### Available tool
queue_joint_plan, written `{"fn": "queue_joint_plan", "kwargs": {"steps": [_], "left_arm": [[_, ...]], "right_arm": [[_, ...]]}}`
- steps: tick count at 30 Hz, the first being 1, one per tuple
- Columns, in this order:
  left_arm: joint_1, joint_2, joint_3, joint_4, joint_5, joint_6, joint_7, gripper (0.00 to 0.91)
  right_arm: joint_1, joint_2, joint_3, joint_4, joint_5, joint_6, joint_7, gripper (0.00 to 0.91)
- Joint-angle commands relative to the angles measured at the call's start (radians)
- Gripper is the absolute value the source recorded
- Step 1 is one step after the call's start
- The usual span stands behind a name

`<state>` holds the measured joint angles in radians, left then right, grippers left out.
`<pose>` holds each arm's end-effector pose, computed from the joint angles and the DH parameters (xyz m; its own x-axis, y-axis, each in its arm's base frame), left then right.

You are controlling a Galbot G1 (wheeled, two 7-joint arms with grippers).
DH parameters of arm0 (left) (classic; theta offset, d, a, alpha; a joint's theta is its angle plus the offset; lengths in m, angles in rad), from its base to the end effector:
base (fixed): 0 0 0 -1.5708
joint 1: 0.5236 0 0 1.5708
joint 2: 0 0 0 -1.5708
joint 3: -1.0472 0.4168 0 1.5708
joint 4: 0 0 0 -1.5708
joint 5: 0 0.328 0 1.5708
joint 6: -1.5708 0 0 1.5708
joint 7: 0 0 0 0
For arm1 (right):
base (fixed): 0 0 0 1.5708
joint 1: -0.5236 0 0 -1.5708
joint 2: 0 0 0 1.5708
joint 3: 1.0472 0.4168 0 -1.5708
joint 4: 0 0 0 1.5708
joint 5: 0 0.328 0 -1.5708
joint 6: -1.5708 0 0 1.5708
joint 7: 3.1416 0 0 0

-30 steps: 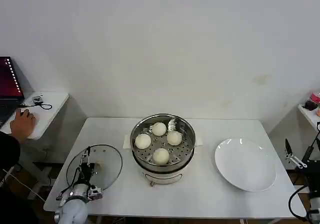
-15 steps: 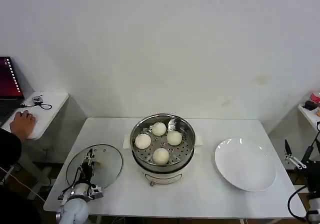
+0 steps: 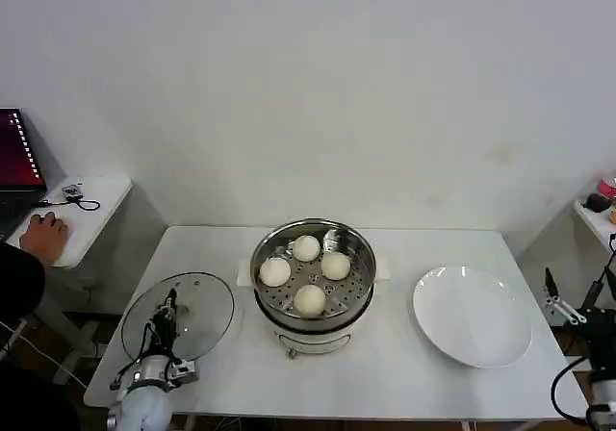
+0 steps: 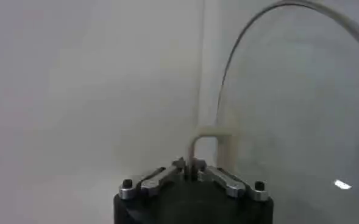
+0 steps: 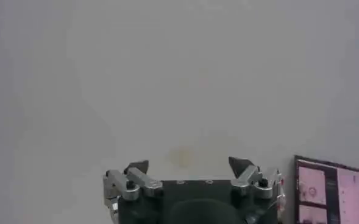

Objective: Take steamed baozi put them in steamer then cover it.

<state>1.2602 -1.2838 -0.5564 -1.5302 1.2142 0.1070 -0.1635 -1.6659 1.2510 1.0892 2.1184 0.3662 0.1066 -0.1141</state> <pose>0.2336 0.1321 -0.4695 -0.9838 -0.1586 0.0840 0.0777 0.0456 0.9959 0.0845 -0.2198 -0.2890 -0.9735 0.1382 -0.1821 0.1761 0.9613 -0.2121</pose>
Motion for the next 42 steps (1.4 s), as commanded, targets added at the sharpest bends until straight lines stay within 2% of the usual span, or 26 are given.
{"fn": "queue_joint_plan", "kwargs": {"steps": [1,5,14,19,21,24,27,34,39,42], "left_arm": [[0.094,-0.003,-0.023,-0.225,-0.038,0.037,-0.028,0.0],[0.125,0.021,-0.045,-0.333,-0.028,0.109,0.034,0.0],[0.121,0.17,-0.083,-0.487,-0.091,0.219,0.17,0.0],[0.078,0.267,-0.059,-0.548,-0.201,0.292,0.237,0.0],[0.044,0.328,-0.027,-0.579,-0.242,0.327,0.264,0.0],[-0.009,0.369,0.05,-0.591,-0.266,0.362,0.282,0.0],[-0.095,0.353,0.182,-0.574,-0.248,0.395,0.291,0.0],[-0.286,0.197,0.422,-0.502,-0.071,0.453,0.376,0.0],[-0.323,0.091,0.496,-0.478,0.091,0.458,0.47,0.0],[-0.338,0.002,0.538,-0.468,0.224,0.458,0.539,0.0]], "right_arm": [[0.004,0.0,-0.014,-0.004,-0.008,0.0,0.0,0.907],[0.002,-0.001,-0.032,0.001,-0.022,-0.001,-0.005,0.907],[-0.02,-0.007,-0.047,0.014,-0.039,-0.007,-0.022,0.907],[-0.019,-0.003,-0.053,0.022,-0.05,-0.013,-0.025,0.907],[-0.018,0.001,-0.059,0.028,-0.059,-0.014,-0.027,0.907],[-0.017,0.012,-0.074,0.032,-0.08,-0.013,-0.029,0.907],[-0.019,0.032,-0.095,0.036,-0.102,-0.01,-0.031,0.907],[-0.029,0.075,-0.126,0.044,-0.157,-0.002,-0.033,0.907],[-0.032,0.089,-0.139,0.045,-0.177,0.0,-0.032,0.907],[-0.031,0.095,-0.151,0.039,-0.188,0.004,-0.031,0.907]]}}
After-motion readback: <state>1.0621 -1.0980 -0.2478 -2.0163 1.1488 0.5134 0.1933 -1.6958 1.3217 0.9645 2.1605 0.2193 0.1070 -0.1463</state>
